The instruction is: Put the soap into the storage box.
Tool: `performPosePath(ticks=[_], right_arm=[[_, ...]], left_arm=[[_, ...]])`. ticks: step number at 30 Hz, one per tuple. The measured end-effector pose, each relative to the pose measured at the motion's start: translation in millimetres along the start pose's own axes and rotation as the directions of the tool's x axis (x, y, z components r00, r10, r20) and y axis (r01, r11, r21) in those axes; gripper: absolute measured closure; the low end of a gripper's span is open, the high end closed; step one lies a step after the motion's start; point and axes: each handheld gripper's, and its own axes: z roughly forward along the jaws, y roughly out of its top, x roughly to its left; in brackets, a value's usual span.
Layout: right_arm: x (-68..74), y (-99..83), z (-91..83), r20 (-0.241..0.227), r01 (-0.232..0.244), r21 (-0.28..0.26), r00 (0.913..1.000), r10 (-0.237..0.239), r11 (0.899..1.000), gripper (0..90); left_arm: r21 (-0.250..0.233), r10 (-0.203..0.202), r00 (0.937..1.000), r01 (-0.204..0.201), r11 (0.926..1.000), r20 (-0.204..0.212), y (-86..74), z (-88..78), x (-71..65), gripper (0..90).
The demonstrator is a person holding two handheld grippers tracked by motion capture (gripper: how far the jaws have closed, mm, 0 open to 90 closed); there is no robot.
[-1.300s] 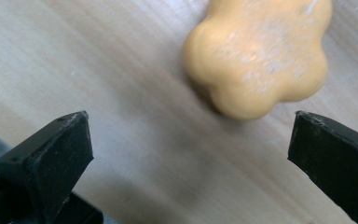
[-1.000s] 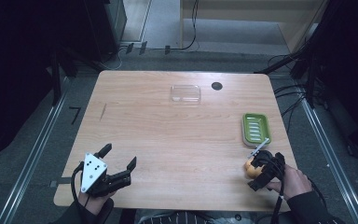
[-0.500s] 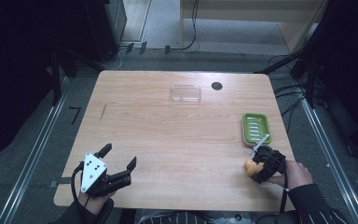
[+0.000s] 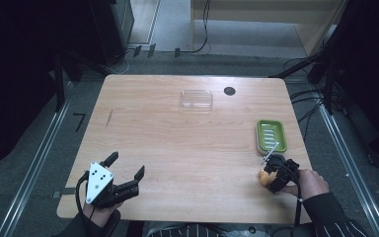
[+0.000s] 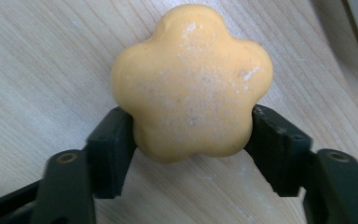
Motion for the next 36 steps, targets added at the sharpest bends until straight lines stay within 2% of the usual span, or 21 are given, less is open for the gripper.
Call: performPosePath(ticks=[2, 5, 8, 10, 17, 28, 32, 36], right_arm=[[-0.9, 3.6, 1.8, -0.002, -0.003, 0.021, 1.0000, 0.003, 1.000, 33.1], [-0.5, 5.1, 3.0, -0.006, -0.002, 0.014, 1.0000, 0.002, 1.000, 34.3], [0.2, 6.6, 3.5, -0.001, 0.008, 0.030, 1.0000, -0.008, 1.000, 36.3], [0.0, 6.5, 4.2, -0.007, 0.005, 0.033, 1.0000, -0.005, 0.999, 39.2], [0.7, 5.8, 3.9, -0.007, -0.015, 0.032, 0.9999, 0.015, 0.999, 39.8], [-2.7, 2.1, -1.4, -0.015, -0.063, -0.004, 0.9979, 0.063, 0.998, 39.9], [-3.3, 0.1, -4.6, -0.004, -0.089, -0.026, 0.9960, 0.089, 0.996, 39.8], [-4.3, -0.5, -6.5, 0.015, -0.094, -0.023, 0.9955, 0.094, 0.995, 39.8]], left_arm=[[-0.001, -0.002, 1.0000, 0.002, 1.0000, -0.002, 0.0, 0.0, 0.3, 13.7], [-0.002, -0.003, 1.0000, 0.003, 1.0000, -0.003, -0.1, -0.1, 0.6, 13.7], [-0.002, -0.004, 1.0000, 0.004, 1.0000, -0.003, -0.1, -0.3, 0.6, 13.7], [-0.003, -0.005, 1.0000, 0.005, 1.0000, -0.005, -0.1, -0.4, 0.7, 13.7], [-0.003, -0.004, 1.0000, 0.004, 1.0000, -0.003, -0.1, -0.3, 0.7, 13.7], [-0.005, -0.011, 0.9999, 0.011, 0.9999, -0.006, -0.1, -0.9, 1.5, 13.7], [-0.006, -0.010, 0.9999, 0.010, 0.9999, -0.003, -0.1, -0.7, 1.1, 13.7], [-0.005, -0.008, 1.0000, 0.008, 1.0000, -0.002, 0.0, -0.7, 1.0, 13.7]])
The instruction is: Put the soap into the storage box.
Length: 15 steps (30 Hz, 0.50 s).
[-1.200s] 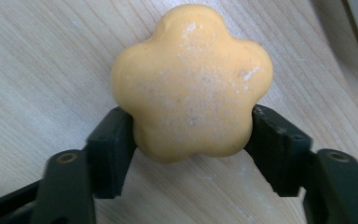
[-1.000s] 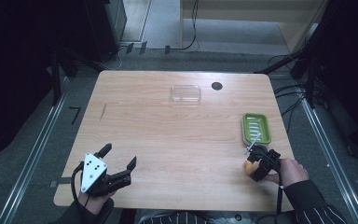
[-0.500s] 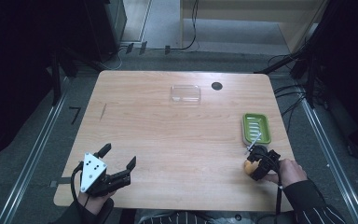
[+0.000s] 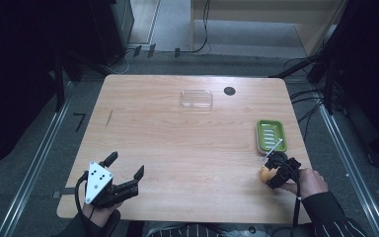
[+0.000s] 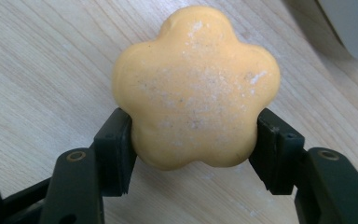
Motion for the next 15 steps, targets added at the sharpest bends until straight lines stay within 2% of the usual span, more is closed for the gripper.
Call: performPosePath(ticks=[2, 15], right_arm=[[-0.7, 0.1, -0.9, 0.028, -0.008, 0.005, 0.9996, 0.008, 1.000, 39.9], [-9.6, 1.2, -13.5, 0.045, -0.058, -0.034, 0.9973, 0.059, 0.998, 39.8]], left_arm=[[-0.001, -0.001, 1.0000, 0.001, 1.0000, 0.000, 0.0, 0.0, 0.0, 13.7], [0.001, 0.002, 1.0000, -0.002, 1.0000, -0.003, -0.1, 0.4, -0.4, 13.7]])
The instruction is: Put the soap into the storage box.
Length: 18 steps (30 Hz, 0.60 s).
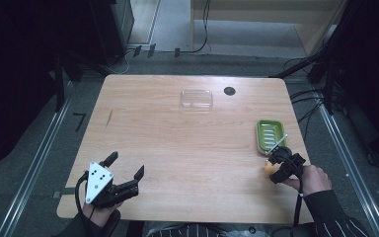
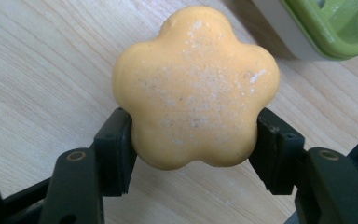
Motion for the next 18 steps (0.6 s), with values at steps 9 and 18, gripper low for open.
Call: performPosePath(ticks=[9, 18], right_arm=[[-4.0, 1.3, -6.4, -0.011, -0.034, -0.025, 0.9994, 0.034, 0.999, 39.8], [-7.3, 6.7, -11.5, -0.013, -0.044, -0.048, 0.9990, 0.043, 0.998, 39.8]], left_arm=[[0.001, 0.001, 1.0000, -0.001, 1.0000, 0.002, 0.0, 0.3, -0.1, 13.7], [0.003, 0.002, 1.0000, -0.002, 1.0000, 0.003, 0.0, 0.6, -0.2, 13.7]])
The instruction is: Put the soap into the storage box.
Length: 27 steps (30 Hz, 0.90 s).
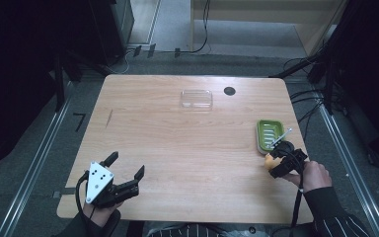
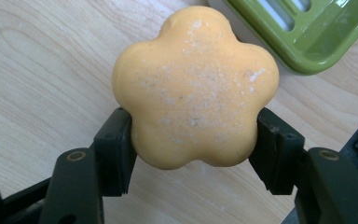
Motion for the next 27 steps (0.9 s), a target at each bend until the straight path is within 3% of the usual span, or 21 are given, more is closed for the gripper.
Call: performPosePath(ticks=[27], right_arm=[[-7.9, 21.7, -16.4, 0.028, -0.010, -0.048, 0.9995, 0.011, 0.999, 39.8]], left_arm=[[0.001, 0.000, 1.0000, 0.000, 1.0000, -0.001, 0.0, 0.0, 0.1, 13.7]])
